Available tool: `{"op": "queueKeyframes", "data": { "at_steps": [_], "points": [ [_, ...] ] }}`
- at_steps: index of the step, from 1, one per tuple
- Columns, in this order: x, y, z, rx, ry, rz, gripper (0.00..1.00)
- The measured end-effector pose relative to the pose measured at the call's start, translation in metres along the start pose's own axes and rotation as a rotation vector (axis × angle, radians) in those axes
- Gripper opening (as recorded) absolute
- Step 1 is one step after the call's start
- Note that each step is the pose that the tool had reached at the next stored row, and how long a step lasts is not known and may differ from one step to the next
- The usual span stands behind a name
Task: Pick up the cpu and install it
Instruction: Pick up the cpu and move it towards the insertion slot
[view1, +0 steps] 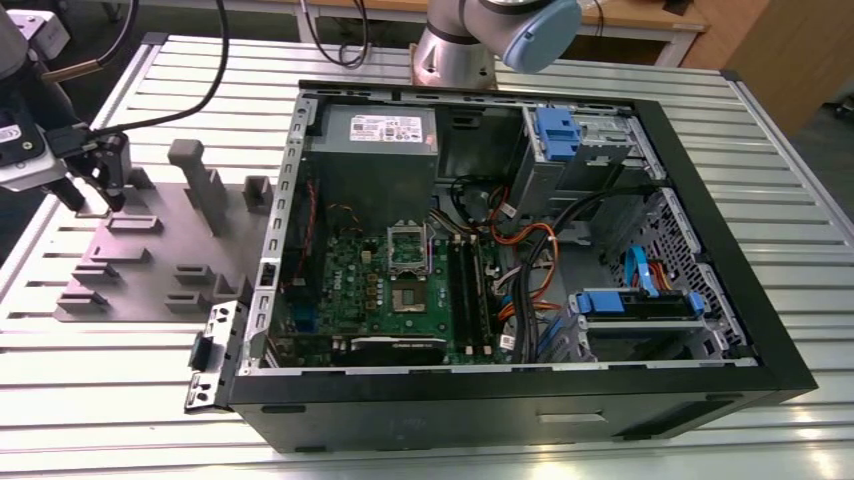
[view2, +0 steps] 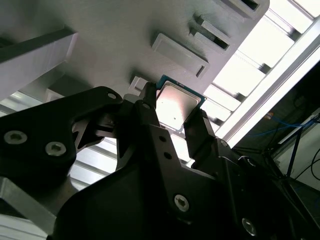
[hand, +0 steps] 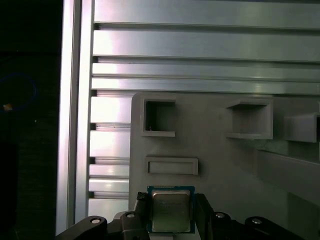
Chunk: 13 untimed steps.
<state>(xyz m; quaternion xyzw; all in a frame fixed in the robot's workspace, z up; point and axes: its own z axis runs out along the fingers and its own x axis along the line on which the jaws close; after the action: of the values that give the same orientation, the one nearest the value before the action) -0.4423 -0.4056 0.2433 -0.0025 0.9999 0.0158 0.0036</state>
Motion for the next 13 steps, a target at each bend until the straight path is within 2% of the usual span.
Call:
{"op": "queueKeyframes", "data": {
  "at_steps": [13],
  "points": [
    [0.0, 0.0001, -0.0026, 0.0002, 0.0004, 0.0, 0.47]
  ]
}}
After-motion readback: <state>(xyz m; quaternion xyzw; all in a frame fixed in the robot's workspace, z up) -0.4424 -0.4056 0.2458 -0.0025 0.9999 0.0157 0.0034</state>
